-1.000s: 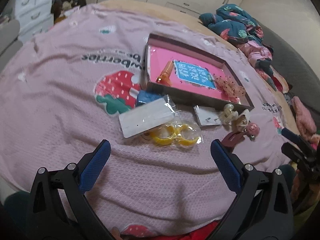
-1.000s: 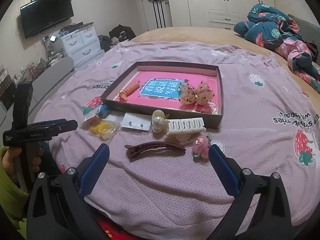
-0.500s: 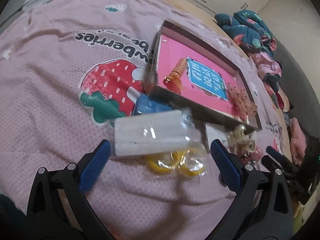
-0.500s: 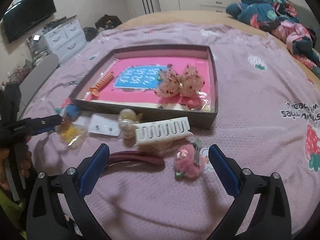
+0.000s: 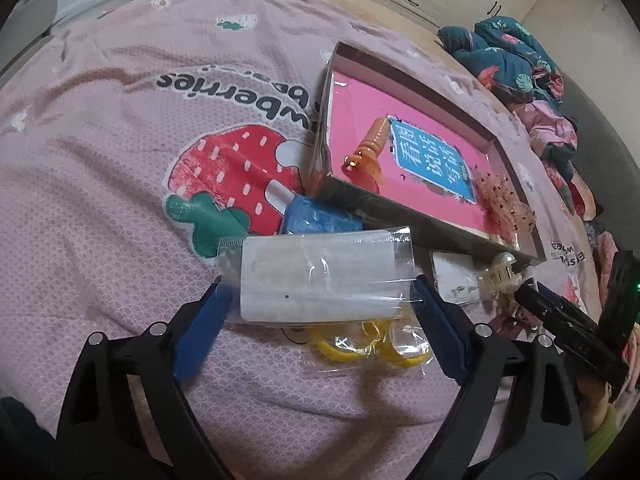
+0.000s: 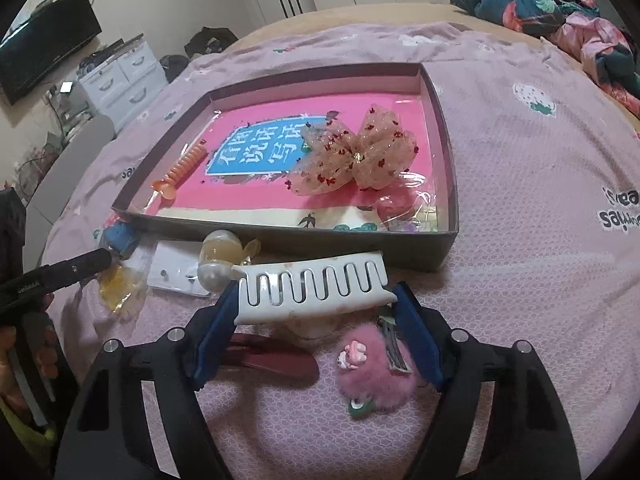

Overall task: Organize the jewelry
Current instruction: 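Grasp the white packet with the left tool while the right tool grasps the white claw clip, then carry the white packet into the box with the left tool while the right tool places the claw clip there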

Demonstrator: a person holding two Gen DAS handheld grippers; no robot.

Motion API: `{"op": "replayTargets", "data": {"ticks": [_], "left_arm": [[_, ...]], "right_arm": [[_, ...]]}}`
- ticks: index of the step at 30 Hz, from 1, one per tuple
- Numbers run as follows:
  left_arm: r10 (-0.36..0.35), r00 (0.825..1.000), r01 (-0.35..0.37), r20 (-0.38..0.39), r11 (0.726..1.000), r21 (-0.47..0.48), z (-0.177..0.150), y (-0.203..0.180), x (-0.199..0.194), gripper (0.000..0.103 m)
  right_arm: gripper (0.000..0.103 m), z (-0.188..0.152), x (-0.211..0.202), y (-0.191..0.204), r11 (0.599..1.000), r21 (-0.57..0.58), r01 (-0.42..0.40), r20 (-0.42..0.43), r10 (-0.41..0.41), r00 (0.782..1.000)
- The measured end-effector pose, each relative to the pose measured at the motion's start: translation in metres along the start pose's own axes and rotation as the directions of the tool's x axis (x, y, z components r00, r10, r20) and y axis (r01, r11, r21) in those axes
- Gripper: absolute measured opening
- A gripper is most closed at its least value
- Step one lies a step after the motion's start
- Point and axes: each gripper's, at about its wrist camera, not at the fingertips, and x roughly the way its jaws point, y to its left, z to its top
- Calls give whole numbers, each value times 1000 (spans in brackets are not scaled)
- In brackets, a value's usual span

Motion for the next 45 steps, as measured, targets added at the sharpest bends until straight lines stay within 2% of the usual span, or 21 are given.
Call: {"op": "replayTargets", "data": {"ticks": [12, 16, 22, 32, 40, 45], "left_arm": [[22, 993, -25, 120, 999, 31, -9, 6, -52, 83], [33, 986, -44, 161, 997, 65, -10, -1, -67, 83], [14, 979, -38, 203, 993, 113, -7, -19, -81, 83], [-32, 970, -11, 241, 984, 175, 21, -55, -81, 83], [-49, 958, -12, 284, 978, 208, 54, -82, -79, 83], [-43, 961, -21, 274, 974, 226, 74, -92, -68, 83]], "right_arm": [[75, -15, -49, 7, 999, 1, -35, 111, 35, 993], [75, -18, -68, 5, 999, 12, -40, 147, 38, 988], [75, -15, -101, -1, 999, 26, -32, 218, 25, 976], [75, 3, -129, -7, 1000, 24, -3, 295, -4, 956], [75, 34, -137, -4, 1000, 7, 12, 338, -13, 941], [75, 56, -134, -3, 1000, 1, 20, 350, -19, 937]]}}
